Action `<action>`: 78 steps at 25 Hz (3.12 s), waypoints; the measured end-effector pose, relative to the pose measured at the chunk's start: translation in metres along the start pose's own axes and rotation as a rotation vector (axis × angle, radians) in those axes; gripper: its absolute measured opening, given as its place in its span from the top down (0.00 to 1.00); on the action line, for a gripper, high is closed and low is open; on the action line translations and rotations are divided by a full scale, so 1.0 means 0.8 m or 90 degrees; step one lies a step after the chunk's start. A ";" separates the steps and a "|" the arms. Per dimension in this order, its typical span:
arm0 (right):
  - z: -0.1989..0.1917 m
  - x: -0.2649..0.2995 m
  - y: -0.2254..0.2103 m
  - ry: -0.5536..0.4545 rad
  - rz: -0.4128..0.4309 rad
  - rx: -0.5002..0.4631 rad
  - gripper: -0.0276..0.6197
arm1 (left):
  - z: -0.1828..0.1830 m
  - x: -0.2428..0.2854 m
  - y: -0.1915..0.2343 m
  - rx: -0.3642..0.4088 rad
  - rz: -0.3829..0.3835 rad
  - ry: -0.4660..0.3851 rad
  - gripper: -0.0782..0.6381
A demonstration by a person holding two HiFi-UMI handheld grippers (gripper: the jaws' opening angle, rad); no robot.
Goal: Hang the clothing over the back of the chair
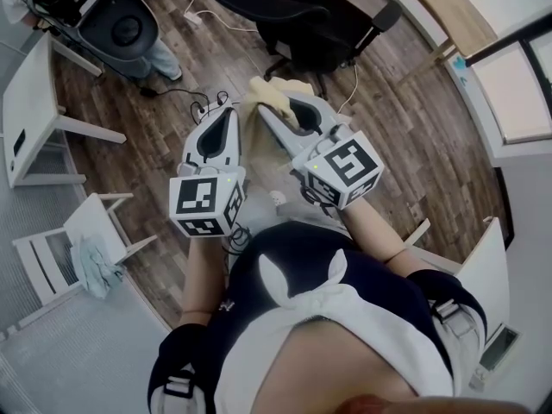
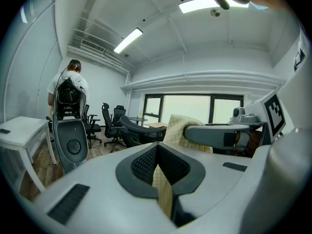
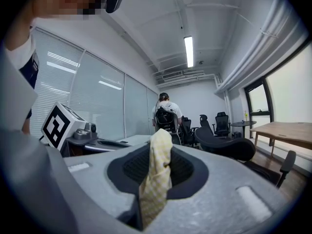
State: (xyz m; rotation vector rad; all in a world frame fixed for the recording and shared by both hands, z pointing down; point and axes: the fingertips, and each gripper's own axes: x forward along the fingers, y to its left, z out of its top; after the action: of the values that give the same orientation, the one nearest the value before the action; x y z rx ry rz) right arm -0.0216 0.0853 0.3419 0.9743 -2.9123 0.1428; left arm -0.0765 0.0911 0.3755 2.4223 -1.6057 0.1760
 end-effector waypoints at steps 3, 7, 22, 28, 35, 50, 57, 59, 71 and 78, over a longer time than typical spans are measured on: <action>-0.003 0.002 -0.009 0.001 0.000 0.004 0.84 | -0.002 0.006 -0.001 -0.002 0.003 0.003 0.88; -0.007 0.008 -0.022 0.003 -0.001 0.011 0.84 | -0.006 0.018 0.001 -0.002 0.003 0.012 0.88; -0.002 0.078 -0.040 0.011 0.003 0.025 0.84 | 0.008 0.045 0.059 0.001 0.012 0.027 0.88; 0.010 0.121 -0.051 0.012 0.001 0.024 0.84 | 0.020 0.064 0.096 -0.001 0.012 0.030 0.88; 0.029 0.163 -0.062 0.012 0.005 0.014 0.84 | 0.033 0.086 0.129 -0.003 0.007 0.026 0.88; 0.056 0.243 -0.078 0.011 0.030 -0.021 0.84 | 0.052 0.124 0.193 -0.017 0.021 0.008 0.88; 0.066 0.283 -0.085 0.013 0.048 -0.033 0.84 | 0.056 0.138 0.223 -0.029 0.032 0.009 0.88; 0.072 0.294 -0.086 0.012 0.053 -0.040 0.84 | 0.057 0.142 0.232 -0.036 0.034 0.009 0.88; 0.098 0.340 -0.093 0.000 0.055 -0.074 0.84 | 0.068 0.158 0.268 -0.037 0.036 0.004 0.88; 0.116 0.349 -0.104 -0.021 0.052 -0.099 0.84 | 0.070 0.174 0.274 -0.027 0.025 -0.006 0.88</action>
State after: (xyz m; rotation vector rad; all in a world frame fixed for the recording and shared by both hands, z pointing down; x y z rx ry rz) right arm -0.1972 -0.1580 0.2809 0.8426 -2.9399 -0.0945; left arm -0.2246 -0.1291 0.3797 2.3657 -1.6448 0.1364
